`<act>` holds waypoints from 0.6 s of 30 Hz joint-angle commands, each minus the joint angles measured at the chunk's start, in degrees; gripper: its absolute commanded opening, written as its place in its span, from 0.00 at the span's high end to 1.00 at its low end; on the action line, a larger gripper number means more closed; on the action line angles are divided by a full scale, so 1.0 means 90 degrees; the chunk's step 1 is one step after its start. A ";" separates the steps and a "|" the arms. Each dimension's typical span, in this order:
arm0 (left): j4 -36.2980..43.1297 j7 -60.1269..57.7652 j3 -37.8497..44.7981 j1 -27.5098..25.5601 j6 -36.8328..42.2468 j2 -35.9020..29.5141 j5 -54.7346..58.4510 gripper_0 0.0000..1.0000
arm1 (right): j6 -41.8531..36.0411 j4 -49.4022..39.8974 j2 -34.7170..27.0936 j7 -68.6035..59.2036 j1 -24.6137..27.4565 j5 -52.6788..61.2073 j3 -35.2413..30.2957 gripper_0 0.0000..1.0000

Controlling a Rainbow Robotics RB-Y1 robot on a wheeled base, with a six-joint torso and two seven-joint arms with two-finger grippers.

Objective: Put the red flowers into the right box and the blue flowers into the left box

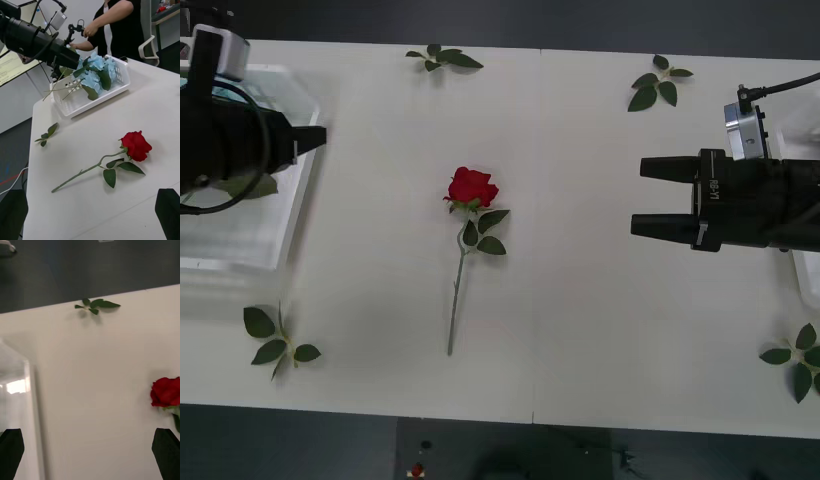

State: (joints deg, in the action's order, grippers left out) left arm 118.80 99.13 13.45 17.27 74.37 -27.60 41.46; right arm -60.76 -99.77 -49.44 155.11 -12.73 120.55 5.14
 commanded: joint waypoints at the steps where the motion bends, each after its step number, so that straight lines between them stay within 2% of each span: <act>1: -0.0124 -0.0077 -0.0684 0.0200 0.0350 0.0274 -0.0154 0.00 | 0.0013 -0.0193 -0.0171 -0.0012 -0.0041 0.0014 -0.0054 0.00; 5: -0.0631 -0.0096 -0.1446 0.0171 0.0233 0.0664 -0.0759 0.00 | 0.0013 -0.0193 -0.0171 -0.0012 -0.0041 0.0014 -0.0054 0.00; 9: -0.1169 -0.0126 -0.1993 0.0112 -0.0363 0.1074 -0.1472 0.00 | 0.0013 -0.0193 -0.0171 -0.0012 -0.0041 0.0014 -0.0054 0.00; 18: -0.2174 -0.0282 -0.2921 0.0092 -0.1554 0.1514 -0.2615 0.00 | 0.0013 -0.0193 -0.0171 -0.0012 -0.0041 0.0014 -0.0054 0.00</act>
State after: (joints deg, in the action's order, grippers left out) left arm 100.34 99.10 -11.20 18.20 63.11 -14.34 20.13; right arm -60.76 -99.78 -49.44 155.11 -12.73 120.55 5.14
